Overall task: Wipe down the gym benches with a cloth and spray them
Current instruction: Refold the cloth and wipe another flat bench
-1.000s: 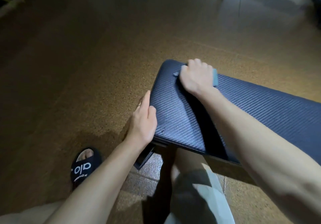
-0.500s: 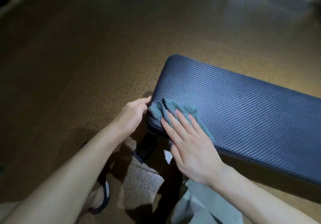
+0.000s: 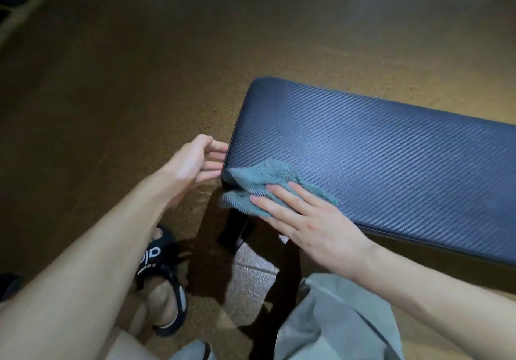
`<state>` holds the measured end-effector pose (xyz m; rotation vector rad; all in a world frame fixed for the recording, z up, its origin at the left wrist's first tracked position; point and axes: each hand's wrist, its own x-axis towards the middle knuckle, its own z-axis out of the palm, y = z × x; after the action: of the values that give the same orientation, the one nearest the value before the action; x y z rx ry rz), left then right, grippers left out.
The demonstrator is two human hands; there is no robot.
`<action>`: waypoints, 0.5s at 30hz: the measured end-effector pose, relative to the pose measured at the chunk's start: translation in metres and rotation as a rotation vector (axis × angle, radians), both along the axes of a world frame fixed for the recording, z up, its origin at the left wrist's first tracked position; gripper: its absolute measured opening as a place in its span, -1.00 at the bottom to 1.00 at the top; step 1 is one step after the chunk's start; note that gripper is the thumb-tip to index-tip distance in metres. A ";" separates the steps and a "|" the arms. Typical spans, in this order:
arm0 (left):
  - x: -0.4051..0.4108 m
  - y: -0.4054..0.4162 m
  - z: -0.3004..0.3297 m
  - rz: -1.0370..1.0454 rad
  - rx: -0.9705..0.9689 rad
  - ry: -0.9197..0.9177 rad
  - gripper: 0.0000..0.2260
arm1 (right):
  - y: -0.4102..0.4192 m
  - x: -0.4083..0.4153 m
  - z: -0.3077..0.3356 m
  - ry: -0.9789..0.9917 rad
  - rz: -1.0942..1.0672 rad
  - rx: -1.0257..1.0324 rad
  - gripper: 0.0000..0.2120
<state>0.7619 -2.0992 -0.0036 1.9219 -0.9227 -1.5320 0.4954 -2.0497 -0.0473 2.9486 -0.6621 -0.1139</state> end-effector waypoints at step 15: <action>-0.006 -0.004 0.008 -0.077 -0.029 -0.136 -0.53 | 0.001 -0.040 0.006 -0.008 -0.006 0.057 -0.45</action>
<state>0.7554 -2.1033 0.0044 2.0114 -1.0831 -1.4357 0.4550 -2.0488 -0.0408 3.0026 -0.6805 -0.1238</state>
